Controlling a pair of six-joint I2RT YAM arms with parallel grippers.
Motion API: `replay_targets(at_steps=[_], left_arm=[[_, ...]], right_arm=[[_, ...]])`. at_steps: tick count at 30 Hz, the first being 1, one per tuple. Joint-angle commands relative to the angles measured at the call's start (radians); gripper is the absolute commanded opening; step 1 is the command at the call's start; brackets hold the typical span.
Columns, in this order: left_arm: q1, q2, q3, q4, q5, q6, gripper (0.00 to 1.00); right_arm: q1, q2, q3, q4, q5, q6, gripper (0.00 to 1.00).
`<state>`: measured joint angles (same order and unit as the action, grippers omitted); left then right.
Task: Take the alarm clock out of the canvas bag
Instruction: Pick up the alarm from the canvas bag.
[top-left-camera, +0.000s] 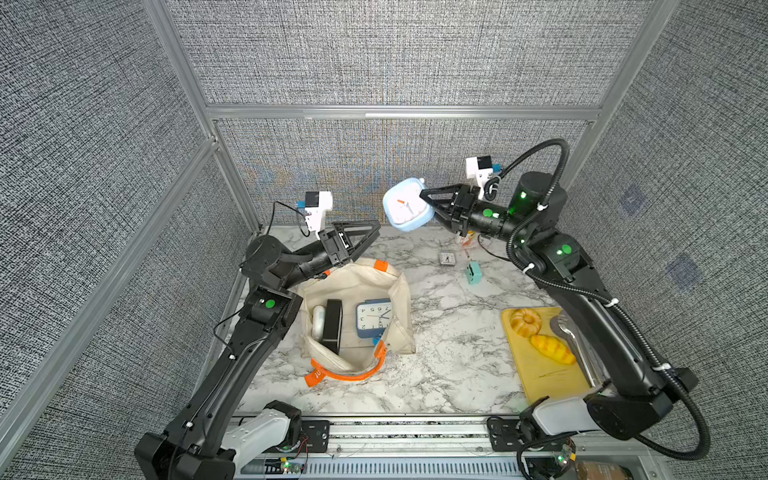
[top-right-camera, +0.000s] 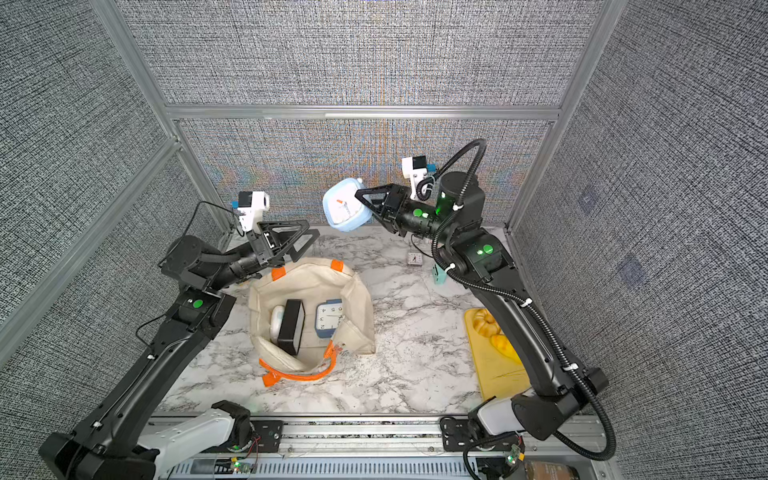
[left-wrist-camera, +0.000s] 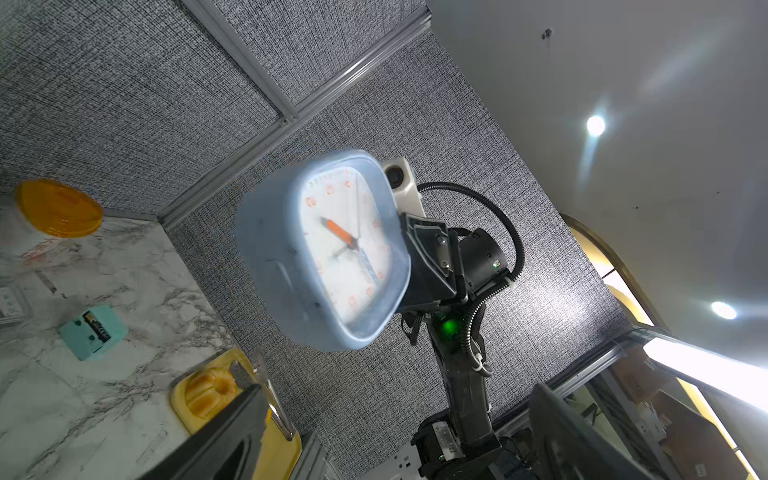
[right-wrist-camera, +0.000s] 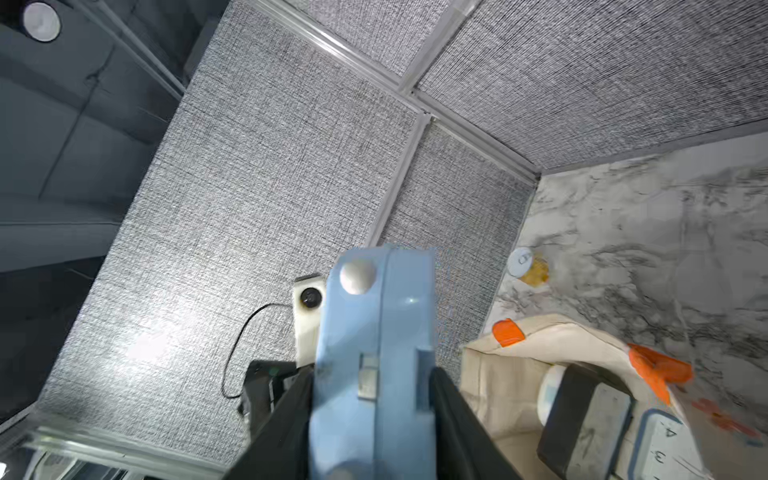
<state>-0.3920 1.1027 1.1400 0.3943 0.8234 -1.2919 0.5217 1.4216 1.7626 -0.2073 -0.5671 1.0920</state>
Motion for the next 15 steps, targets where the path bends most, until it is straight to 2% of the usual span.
replay_targets(at_steps=[1, 3, 9, 15], left_arm=[[-0.002, 0.019, 0.017, 0.044, 0.036, -0.008, 0.99], [-0.002, 0.036, 0.024, 0.039, 0.040, -0.005, 0.98], [-0.018, 0.095, 0.035, 0.192, 0.020, -0.089, 0.97], [-0.078, 0.154, 0.075, 0.206, 0.012, -0.075, 0.92]], right_arm=[[-0.002, -0.018, -0.014, 0.098, -0.036, 0.057, 0.45], [-0.003, -0.027, -0.029, 0.119, -0.038, 0.071, 0.45], [-0.003, -0.036, -0.064, 0.184, -0.047, 0.117, 0.45], [-0.004, -0.032, -0.086, 0.202, -0.045, 0.124, 0.44]])
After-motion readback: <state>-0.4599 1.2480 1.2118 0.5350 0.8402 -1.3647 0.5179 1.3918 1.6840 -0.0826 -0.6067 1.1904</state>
